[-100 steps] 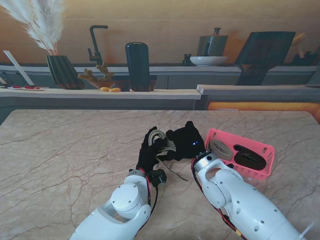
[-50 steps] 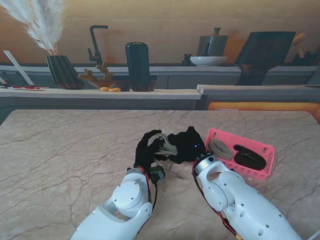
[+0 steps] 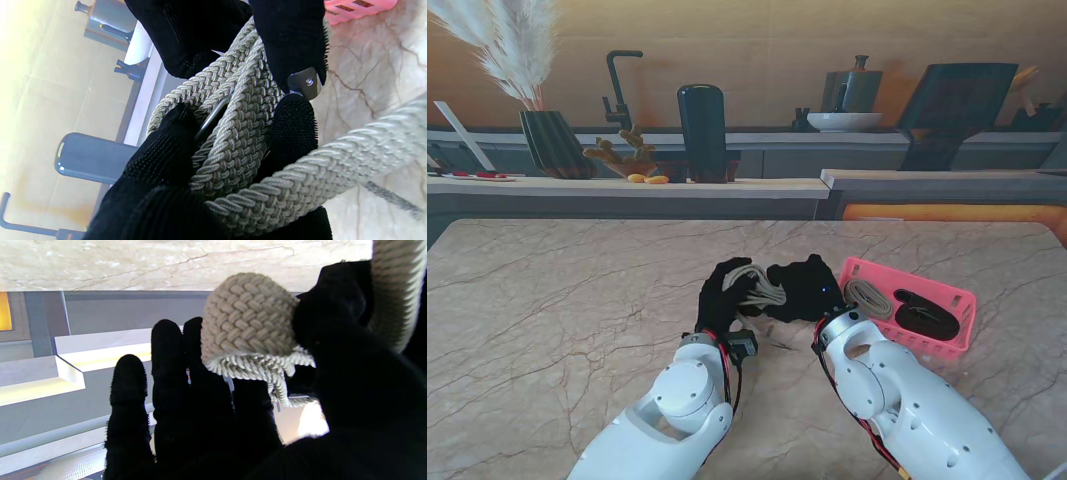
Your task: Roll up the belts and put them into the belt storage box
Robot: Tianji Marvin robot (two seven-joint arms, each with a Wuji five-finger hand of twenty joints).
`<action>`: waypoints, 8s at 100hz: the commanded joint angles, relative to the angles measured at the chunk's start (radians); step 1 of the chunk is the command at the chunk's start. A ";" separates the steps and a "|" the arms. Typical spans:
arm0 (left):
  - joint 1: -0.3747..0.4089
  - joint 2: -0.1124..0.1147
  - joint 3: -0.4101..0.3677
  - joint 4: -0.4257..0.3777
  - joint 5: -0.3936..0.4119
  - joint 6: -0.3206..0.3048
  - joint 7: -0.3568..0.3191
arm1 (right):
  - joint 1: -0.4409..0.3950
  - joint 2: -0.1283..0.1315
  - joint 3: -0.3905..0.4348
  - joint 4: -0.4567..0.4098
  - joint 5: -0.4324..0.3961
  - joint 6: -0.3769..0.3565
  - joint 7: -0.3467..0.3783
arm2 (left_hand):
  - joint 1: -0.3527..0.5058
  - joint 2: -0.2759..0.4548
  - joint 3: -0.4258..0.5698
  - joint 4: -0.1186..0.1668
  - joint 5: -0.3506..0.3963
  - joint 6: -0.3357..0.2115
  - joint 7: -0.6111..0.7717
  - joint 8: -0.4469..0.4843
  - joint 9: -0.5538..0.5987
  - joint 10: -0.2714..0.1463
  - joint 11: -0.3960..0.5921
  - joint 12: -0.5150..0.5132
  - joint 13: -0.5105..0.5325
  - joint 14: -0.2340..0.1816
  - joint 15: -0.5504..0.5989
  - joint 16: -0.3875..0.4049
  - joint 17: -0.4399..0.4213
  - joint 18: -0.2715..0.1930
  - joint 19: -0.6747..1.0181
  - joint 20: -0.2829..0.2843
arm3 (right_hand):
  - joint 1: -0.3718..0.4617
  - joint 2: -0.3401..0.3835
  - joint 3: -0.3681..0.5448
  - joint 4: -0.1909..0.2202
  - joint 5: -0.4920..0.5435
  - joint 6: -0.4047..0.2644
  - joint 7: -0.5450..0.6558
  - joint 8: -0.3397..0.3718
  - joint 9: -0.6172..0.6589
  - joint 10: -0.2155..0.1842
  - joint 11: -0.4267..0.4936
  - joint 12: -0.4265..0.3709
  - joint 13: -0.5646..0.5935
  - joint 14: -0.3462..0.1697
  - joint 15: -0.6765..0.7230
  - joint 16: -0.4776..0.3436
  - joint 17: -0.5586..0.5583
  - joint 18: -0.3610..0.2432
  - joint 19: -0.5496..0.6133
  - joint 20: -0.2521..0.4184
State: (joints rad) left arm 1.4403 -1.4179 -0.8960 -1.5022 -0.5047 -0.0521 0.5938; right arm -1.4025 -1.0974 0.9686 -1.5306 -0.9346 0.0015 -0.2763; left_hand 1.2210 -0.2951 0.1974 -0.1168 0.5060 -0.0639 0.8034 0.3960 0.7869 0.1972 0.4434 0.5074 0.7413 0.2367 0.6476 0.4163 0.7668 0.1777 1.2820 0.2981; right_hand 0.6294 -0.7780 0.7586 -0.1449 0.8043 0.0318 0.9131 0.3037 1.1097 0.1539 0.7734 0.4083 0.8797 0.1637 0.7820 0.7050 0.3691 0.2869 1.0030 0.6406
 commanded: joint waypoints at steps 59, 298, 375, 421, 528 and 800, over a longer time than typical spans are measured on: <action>-0.024 -0.025 0.031 0.057 0.104 -0.065 0.024 | 0.023 -0.046 -0.038 0.016 0.024 0.052 -0.116 | -0.590 -0.076 0.279 0.034 -0.327 0.121 -0.124 0.022 -0.425 -0.089 0.028 -0.143 -0.438 -0.090 -0.171 -0.042 -0.566 -0.044 -0.408 0.107 | 0.106 0.128 0.173 0.002 0.106 -0.088 0.118 0.038 0.038 0.059 0.128 0.030 0.041 -0.015 0.098 0.040 0.012 0.018 0.058 0.036; -0.060 -0.051 0.031 0.101 0.279 -0.109 0.154 | 0.000 -0.031 -0.053 -0.031 0.147 0.025 0.100 | 0.070 0.199 0.123 0.003 -0.121 0.018 0.257 0.100 -0.076 -0.054 0.227 0.202 0.016 -0.071 0.283 0.224 -0.446 -0.013 -0.366 0.124 | -0.220 0.147 -0.106 0.105 -0.392 0.168 -0.664 0.268 -0.651 0.167 -0.300 -0.110 -0.335 0.087 -0.486 -0.259 -0.079 0.049 -0.285 -0.008; -0.029 -0.066 0.031 0.035 0.143 -0.119 0.192 | 0.098 -0.110 -0.165 0.136 0.199 0.108 -0.157 | 0.070 0.192 0.110 -0.006 -0.147 0.019 0.281 0.088 -0.084 -0.058 0.218 0.183 0.005 -0.067 0.250 0.207 -0.458 -0.029 -0.364 0.136 | 0.163 0.403 -0.055 0.045 -0.086 -0.059 0.028 0.046 -0.132 0.043 -0.013 -0.028 0.075 -0.003 0.017 -0.043 0.075 -0.019 0.109 -0.016; -0.030 -0.047 0.033 0.048 0.154 -0.102 0.121 | 0.072 -0.113 -0.115 0.117 0.203 0.138 -0.189 | -0.544 -0.112 0.410 0.045 -0.354 0.121 -0.031 0.038 -0.416 -0.090 0.115 -0.071 -0.277 -0.089 -0.002 0.127 -0.583 -0.019 -0.452 0.114 | 0.187 0.390 0.004 -0.002 -0.059 -0.114 0.116 0.082 -0.091 0.038 0.058 0.014 0.121 -0.020 0.109 0.007 0.085 -0.026 0.133 -0.006; 0.006 0.076 -0.055 0.016 0.368 -0.112 -0.129 | 0.010 0.021 0.221 -0.093 -0.039 0.075 0.279 | -0.656 -0.053 0.112 0.074 -0.349 0.073 -0.329 0.013 -0.528 -0.073 -0.108 -0.146 -0.554 -0.066 -0.298 0.012 -0.796 -0.019 -0.628 0.033 | 0.162 0.378 -0.029 0.026 -0.004 -0.196 0.038 0.137 -0.277 0.047 0.110 0.161 -0.079 -0.018 0.227 0.153 -0.050 -0.031 0.043 0.034; 0.105 0.122 -0.234 -0.064 0.571 -0.057 -0.087 | -0.048 0.088 0.355 0.064 -0.353 0.098 0.533 | -0.515 -0.006 0.002 0.082 -0.196 0.106 -0.342 0.045 -0.372 -0.041 -0.103 -0.113 -0.467 -0.026 -0.264 0.040 -0.726 0.010 -0.539 0.082 | -0.220 0.182 -0.082 0.076 -0.444 -0.030 -0.487 0.294 -0.762 0.091 -0.214 0.013 -0.385 -0.005 -0.228 -0.055 -0.209 -0.011 -0.150 0.138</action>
State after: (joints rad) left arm 1.5379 -1.2900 -1.1281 -1.5580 0.0660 -0.1131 0.5047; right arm -1.4459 -1.0079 1.3220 -1.4516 -1.2829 0.1053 0.2484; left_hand 0.6889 -0.3239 0.2239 -0.0635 0.2868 0.0472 0.4429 0.4272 0.4009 0.1646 0.3302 0.3834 0.2655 0.2122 0.3718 0.4435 0.0376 0.1902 0.7183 0.3650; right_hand 0.4486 -0.5564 0.6769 -0.0782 0.3920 0.0041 0.4381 0.5938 0.4040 0.2259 0.6181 0.4482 0.5187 0.1429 0.5742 0.6653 0.1781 0.2353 0.8821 0.7914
